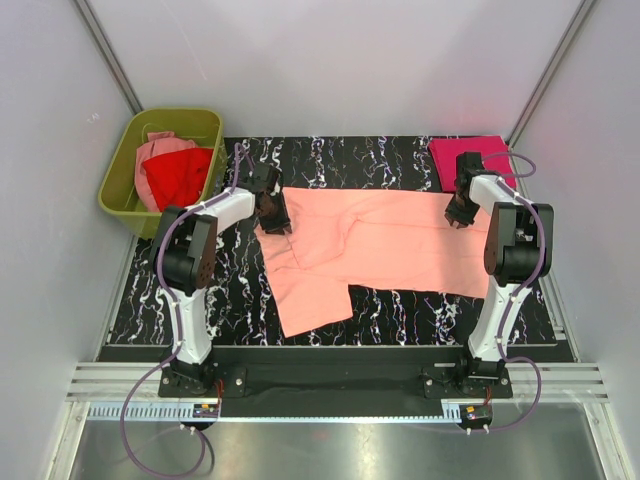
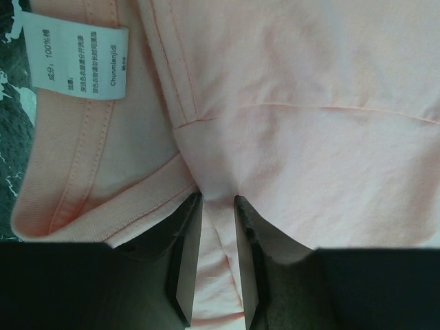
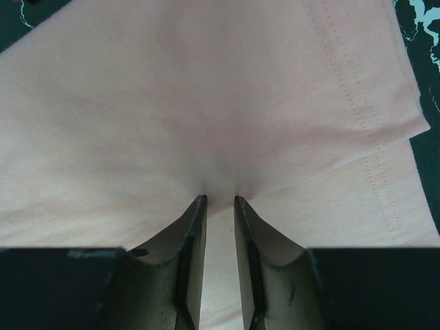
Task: Fold and stack the t-shirts
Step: Fold the tshirt
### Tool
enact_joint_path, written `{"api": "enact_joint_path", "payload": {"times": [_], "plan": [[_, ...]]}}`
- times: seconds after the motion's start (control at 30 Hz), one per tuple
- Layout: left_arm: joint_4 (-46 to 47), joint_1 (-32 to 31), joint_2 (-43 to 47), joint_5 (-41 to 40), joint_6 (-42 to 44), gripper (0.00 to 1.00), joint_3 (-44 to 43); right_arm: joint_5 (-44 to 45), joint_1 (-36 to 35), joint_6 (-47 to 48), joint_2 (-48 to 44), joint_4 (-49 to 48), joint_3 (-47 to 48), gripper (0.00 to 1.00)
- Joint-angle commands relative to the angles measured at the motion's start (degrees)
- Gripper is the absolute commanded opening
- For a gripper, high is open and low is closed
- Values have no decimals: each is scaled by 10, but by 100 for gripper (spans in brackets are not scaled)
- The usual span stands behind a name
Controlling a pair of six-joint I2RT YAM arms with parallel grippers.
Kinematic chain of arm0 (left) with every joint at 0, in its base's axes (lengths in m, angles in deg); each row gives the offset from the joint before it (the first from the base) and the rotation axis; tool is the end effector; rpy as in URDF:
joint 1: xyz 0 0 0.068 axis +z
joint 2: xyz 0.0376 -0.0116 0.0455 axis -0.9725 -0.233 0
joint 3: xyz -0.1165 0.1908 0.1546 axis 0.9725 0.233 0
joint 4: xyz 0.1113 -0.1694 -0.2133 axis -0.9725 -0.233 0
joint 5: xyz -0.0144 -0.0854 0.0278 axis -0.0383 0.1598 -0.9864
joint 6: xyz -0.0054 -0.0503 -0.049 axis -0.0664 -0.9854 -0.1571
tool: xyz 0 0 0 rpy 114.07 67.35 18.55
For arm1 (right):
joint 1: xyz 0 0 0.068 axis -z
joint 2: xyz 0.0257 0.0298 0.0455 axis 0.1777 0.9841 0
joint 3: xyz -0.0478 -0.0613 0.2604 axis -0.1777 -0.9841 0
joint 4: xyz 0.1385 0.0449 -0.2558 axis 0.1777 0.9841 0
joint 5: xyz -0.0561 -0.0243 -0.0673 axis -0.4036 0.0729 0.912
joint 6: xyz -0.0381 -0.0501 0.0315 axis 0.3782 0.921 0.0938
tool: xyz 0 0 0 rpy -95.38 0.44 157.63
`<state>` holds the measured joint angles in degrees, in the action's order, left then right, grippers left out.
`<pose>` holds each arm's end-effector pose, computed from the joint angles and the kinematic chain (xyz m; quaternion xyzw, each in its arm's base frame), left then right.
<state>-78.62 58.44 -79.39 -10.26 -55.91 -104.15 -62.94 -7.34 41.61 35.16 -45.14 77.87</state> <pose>0.4296 -0.1477 0.1199 -0.1061 0.9656 -0.1505 0.1837 0.4558 -0.0369 0.1259 0.2588 0.9397 -0.0793 0.2092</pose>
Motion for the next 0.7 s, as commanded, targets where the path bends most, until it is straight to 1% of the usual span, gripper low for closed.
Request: {"api": "enact_joint_path", "payload": {"times": [0.0, 0.1, 0.13, 0.23, 0.27, 0.3, 0.33, 0.5, 0.6, 0.67], "plan": [[7, 0, -7, -12, -9, 31, -13, 2, 2, 6, -34, -11, -3, 30], [6, 0, -12, -13, -9, 27, -14, 4, 2, 7, -34, -12, -3, 29], [4, 0, -16, -15, -11, 21, -17, 6, 3, 7, -34, -12, -3, 29], [-7, 0, -18, -24, -12, 12, -25, 7, 4, 8, -33, -11, -4, 29], [-10, 0, -18, -25, -11, 5, -28, 8, 4, 8, -33, -12, -3, 29], [-14, 0, -18, -29, -11, 1, -31, 8, 5, 8, -34, -12, -4, 29], [-22, 0, -17, -37, -11, 0, -38, 9, 6, 9, -33, -13, -3, 29], [-66, 0, -11, -66, -11, 0, -70, 16, 12, 12, -32, -11, -2, 29], [-105, 0, -21, -100, -8, 0, -91, 17, 16, 14, -31, -10, 0, 29], [-111, 0, -23, -117, -6, 0, -97, 17, 18, 14, -32, -11, 0, 29]]}}
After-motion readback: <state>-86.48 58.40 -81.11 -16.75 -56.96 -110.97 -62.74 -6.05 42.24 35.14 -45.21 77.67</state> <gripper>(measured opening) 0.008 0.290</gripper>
